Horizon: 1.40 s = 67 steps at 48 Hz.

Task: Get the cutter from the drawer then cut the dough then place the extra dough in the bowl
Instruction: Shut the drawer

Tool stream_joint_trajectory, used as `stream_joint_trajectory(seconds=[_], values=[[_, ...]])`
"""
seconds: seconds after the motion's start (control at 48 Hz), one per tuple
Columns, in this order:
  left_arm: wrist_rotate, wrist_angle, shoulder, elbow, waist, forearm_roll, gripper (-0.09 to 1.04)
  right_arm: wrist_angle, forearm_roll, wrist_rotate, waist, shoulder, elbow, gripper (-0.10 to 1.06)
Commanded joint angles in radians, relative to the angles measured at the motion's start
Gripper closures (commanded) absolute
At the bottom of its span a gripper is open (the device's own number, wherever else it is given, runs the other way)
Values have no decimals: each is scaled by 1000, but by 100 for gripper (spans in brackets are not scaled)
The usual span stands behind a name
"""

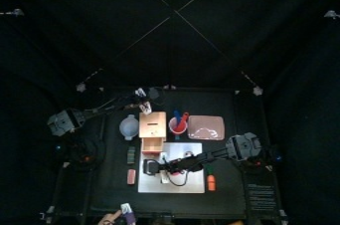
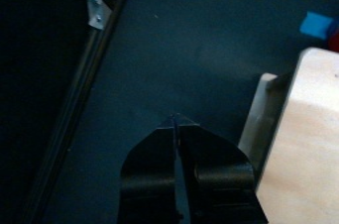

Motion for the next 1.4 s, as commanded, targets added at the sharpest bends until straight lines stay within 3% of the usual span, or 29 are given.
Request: stream_joint_trajectory(seconds=[0.021, 0.125, 0.229, 0.417, 0.958, 1.396], values=[[141, 37, 3, -52, -3, -164, 62, -5, -3, -3, -6, -11, -40, 79], [265, 77, 12, -64, 5, -314, 62, -3, -5, -8, -15, 0, -54, 79], [328, 121, 20, -77, 15, -370, 63, -5, -6, -11, -31, 18, -74, 78], [327, 135, 35, -91, 15, -354, 63, 2, -11, -11, -77, 37, -106, 78], [325, 130, 54, -84, 15, -328, 63, 71, -152, -12, -189, 40, -132, 78], [330, 52, 64, -95, 17, -290, 63, 67, -204, -12, -282, 40, -147, 78]])
